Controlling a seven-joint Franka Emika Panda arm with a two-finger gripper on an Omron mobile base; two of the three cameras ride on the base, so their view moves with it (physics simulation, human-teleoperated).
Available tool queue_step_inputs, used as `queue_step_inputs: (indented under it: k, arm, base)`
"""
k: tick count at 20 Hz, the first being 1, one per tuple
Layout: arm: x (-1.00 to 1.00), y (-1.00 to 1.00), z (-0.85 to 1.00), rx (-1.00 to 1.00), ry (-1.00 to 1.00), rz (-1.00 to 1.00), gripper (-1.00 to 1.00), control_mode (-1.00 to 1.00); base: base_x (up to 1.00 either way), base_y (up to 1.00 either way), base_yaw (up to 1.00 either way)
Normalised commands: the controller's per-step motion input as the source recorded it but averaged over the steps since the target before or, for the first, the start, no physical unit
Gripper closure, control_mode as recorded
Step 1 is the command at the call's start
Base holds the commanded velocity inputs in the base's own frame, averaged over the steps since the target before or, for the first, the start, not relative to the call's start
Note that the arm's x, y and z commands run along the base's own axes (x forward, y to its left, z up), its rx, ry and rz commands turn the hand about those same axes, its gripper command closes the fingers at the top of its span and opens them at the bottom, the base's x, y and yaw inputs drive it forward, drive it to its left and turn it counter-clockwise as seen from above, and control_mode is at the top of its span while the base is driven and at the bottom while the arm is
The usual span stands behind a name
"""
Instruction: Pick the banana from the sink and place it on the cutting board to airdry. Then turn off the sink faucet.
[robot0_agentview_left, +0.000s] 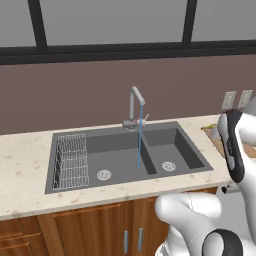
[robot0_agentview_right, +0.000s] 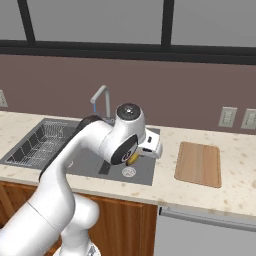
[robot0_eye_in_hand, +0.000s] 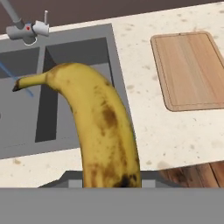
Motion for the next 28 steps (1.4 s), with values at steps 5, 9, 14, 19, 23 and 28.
queue_step_inputs:
  k: [5,9,14,19,23,28]
  arm:
    - [0.07,-0.36,-0.07,-0.01,0.01,-0.01,1.00,-1.00]
    - [0.14,-0.39,-0.05,-0.04,0.02,0.00,1.00,-1.00]
    - [0.24,-0.33,-0.13,-0.09,0.00,0.00,1.00,-1.00]
    - [0.26,-0.35,-0.17,-0.09,0.00,0.00,1.00,-1.00]
    - [0.27,-0.27,-0.22,-0.03,0.00,0.00,1.00,-1.00]
    - [0.28,-0.32,-0.22,0.00,0.00,0.00,1.00,-1.00]
  base:
    - [0.00,0.00,0.00]
    - [0.00,0.00,0.00]
    - [0.00,0.00,0.00]
    - [0.00,0.00,0.00]
    - [0.00,0.00,0.00]
    - [0.00,0.00,0.00]
